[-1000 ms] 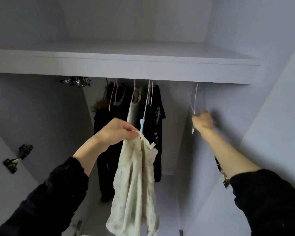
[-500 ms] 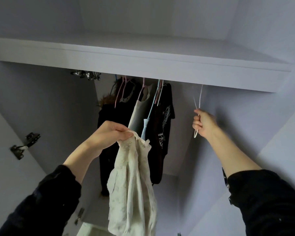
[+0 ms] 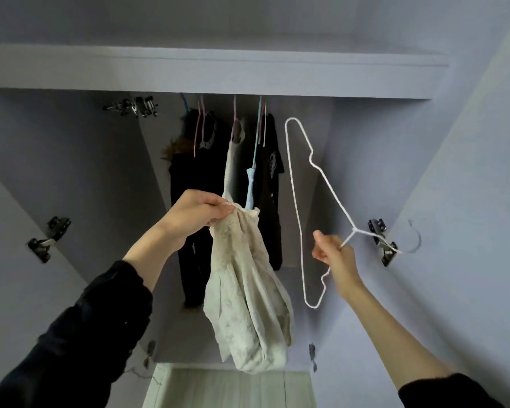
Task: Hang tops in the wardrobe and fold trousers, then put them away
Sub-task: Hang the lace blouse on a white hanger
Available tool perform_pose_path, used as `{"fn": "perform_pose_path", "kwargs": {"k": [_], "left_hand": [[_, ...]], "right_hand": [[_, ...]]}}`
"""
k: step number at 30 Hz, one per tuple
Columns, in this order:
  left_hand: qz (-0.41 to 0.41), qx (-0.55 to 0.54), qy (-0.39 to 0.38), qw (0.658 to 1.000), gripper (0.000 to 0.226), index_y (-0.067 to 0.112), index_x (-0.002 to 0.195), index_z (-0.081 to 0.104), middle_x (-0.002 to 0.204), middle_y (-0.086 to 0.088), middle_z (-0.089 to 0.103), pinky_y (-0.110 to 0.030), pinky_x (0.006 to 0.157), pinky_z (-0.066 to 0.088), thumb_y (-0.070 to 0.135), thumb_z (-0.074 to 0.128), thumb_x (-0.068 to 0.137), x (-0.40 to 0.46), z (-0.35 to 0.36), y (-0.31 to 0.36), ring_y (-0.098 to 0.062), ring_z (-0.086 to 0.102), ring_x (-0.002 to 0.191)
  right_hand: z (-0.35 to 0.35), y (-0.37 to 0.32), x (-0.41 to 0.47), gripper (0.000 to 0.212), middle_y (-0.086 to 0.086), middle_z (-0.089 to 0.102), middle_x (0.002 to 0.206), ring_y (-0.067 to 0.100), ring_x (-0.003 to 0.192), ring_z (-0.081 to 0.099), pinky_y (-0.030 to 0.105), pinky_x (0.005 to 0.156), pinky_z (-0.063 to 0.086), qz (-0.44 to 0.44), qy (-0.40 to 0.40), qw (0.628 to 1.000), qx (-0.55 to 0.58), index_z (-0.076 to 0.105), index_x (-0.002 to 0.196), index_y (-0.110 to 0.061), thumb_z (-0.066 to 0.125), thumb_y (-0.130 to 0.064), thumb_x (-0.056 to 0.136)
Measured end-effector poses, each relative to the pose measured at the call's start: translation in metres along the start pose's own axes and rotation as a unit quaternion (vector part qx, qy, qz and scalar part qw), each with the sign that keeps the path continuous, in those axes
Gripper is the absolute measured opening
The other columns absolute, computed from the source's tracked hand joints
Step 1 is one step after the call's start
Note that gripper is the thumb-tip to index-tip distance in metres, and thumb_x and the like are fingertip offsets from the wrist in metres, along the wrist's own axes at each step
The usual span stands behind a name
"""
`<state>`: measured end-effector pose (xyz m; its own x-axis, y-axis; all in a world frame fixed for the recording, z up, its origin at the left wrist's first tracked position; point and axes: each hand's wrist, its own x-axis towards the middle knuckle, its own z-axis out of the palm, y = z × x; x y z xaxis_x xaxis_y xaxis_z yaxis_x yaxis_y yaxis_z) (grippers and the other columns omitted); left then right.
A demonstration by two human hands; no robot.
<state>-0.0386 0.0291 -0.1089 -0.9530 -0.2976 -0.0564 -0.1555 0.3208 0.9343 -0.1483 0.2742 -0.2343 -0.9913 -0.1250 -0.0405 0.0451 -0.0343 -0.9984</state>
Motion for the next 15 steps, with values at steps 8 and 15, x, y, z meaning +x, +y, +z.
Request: {"fn": "perform_pose_path", "kwargs": {"k": [8, 15], "left_hand": [[-0.038, -0.041, 0.052, 0.997, 0.012, 0.018, 0.078, 0.071, 0.076, 0.0, 0.071, -0.025, 0.07, 0.057, 0.015, 0.065, 0.087, -0.021, -0.016, -0.012, -0.01, 0.068, 0.074], [-0.076, -0.07, 0.153, 0.983, 0.006, 0.012, 0.08, 0.069, 0.076, -0.007, 0.062, -0.027, 0.069, 0.053, 0.012, 0.067, 0.086, -0.034, -0.029, -0.021, -0.014, 0.06, 0.067]], "right_hand": [[-0.002, -0.009, -0.055, 0.059, -0.012, 0.019, 0.044, 0.005, 0.039, 0.017, 0.016, 0.039, 0.02, -0.002, 0.028, 0.999, 0.022, 0.074, 0.078, -0.012, 0.032, -0.048, 0.1], [-0.027, -0.031, -0.056, 0.071, 0.001, 0.044, 0.044, 0.007, 0.039, 0.038, 0.015, 0.042, 0.034, -0.014, -0.004, 0.997, -0.078, 0.066, 0.044, -0.017, 0.034, -0.049, 0.098]]}}
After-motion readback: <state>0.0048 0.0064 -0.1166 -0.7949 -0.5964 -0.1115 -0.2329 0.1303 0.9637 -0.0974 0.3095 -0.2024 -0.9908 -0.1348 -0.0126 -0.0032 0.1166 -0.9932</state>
